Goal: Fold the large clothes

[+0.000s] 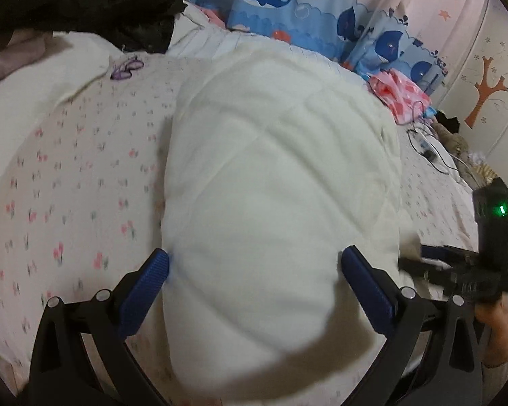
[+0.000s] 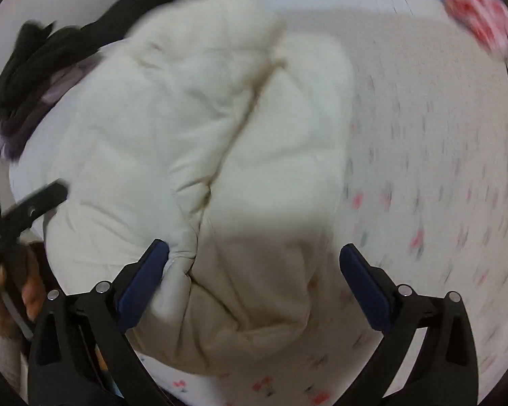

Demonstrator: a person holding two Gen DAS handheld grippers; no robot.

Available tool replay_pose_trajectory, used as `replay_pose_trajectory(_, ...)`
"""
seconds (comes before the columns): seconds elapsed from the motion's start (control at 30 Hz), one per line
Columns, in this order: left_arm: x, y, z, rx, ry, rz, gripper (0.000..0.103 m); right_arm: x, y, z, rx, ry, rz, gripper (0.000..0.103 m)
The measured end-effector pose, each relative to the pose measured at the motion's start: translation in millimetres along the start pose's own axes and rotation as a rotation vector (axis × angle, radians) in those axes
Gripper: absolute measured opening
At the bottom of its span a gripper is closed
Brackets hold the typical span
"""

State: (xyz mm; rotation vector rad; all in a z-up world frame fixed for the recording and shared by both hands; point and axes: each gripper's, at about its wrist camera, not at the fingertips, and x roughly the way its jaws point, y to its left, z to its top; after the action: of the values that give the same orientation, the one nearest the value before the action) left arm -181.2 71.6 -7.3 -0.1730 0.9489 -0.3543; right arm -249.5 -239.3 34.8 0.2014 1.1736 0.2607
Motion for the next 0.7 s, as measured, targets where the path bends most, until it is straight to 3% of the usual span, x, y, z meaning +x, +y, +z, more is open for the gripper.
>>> replay_pose_trajectory(0.1,-4,-4,-14,-0.002,0.032,0.016,0.098,-34,2,-18,-0.007,-0.114,-0.048,0.097)
replay_pose_trajectory(0.2,-7,-6,-20,0.011,0.037,0.022,0.098,-32,1,-42,0.010,-0.069,-0.081,0.097)
replay_pose_trajectory(0.4,-35,-9,-32,-0.002,-0.009,-0.016,0.097,-83,20,-65,-0.078,-0.274,-0.123,0.097)
replay_pose_trajectory(0.43,-42,-11,-33,0.005,-0.032,-0.028,0.097,-81,19,-66,-0.076,-0.262,-0.123,0.097)
replay_pose_trajectory(0.5,-54,-16,-31,0.021,-0.093,-0.021,0.097,-58,9,-74,-0.059,-0.145,-0.147,0.097)
replay_pose_trajectory(0.57,-63,-17,-22,0.022,-0.129,-0.011,0.097,-45,3,-73,0.000,-0.088,-0.108,0.097)
replay_pose_trajectory(0.63,-68,-18,-12,0.025,-0.151,-0.012,0.097,-57,1,-71,0.021,-0.138,-0.085,0.097)
replay_pose_trajectory(0.7,-69,-21,0,0.062,-0.163,0.010,0.097,-77,8,-68,0.001,-0.246,-0.077,0.097)
